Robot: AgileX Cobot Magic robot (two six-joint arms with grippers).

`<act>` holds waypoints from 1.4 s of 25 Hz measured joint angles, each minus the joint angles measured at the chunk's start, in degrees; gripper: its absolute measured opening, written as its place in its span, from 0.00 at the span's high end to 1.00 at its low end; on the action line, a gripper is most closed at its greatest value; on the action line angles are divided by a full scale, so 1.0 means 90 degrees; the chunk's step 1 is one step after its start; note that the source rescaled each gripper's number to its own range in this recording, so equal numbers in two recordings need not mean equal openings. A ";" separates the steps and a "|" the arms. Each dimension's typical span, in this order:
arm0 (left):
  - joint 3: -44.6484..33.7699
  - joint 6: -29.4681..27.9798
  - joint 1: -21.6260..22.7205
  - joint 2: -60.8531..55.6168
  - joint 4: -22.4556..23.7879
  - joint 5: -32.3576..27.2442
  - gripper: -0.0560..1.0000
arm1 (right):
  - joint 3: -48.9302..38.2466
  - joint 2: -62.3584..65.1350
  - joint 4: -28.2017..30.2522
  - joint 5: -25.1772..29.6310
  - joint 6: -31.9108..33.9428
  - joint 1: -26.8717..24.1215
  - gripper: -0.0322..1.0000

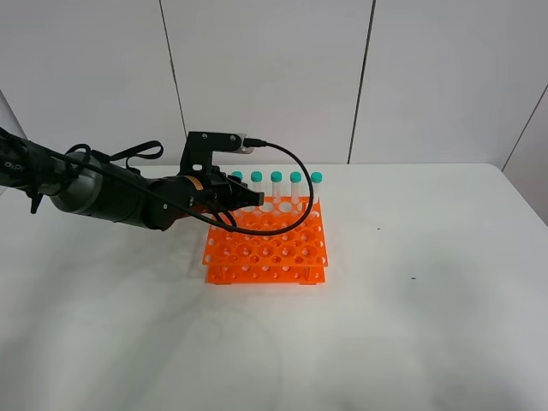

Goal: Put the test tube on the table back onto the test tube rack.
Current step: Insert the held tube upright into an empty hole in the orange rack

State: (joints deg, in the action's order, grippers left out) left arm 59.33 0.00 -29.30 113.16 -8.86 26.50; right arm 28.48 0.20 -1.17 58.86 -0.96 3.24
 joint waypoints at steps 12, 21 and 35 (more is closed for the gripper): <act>0.0000 0.0000 0.0000 -0.0159 0.0000 -0.0041 0.60 | 0.0000 0.0000 0.0000 0.0000 0.0000 0.0000 0.00; 0.0000 0.0000 0.0000 -0.0976 0.0060 -0.0139 0.59 | 0.0000 0.0000 0.0000 0.0000 0.0000 0.0000 0.00; 0.0522 0.0000 -0.0003 -0.2314 0.0478 -0.5678 0.11 | 0.0000 0.0000 0.0000 0.0000 0.0000 0.0000 0.00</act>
State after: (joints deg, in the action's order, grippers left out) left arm 64.03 0.00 -29.32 92.33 -4.56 -24.60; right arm 28.48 0.20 -1.17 58.86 -0.96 3.24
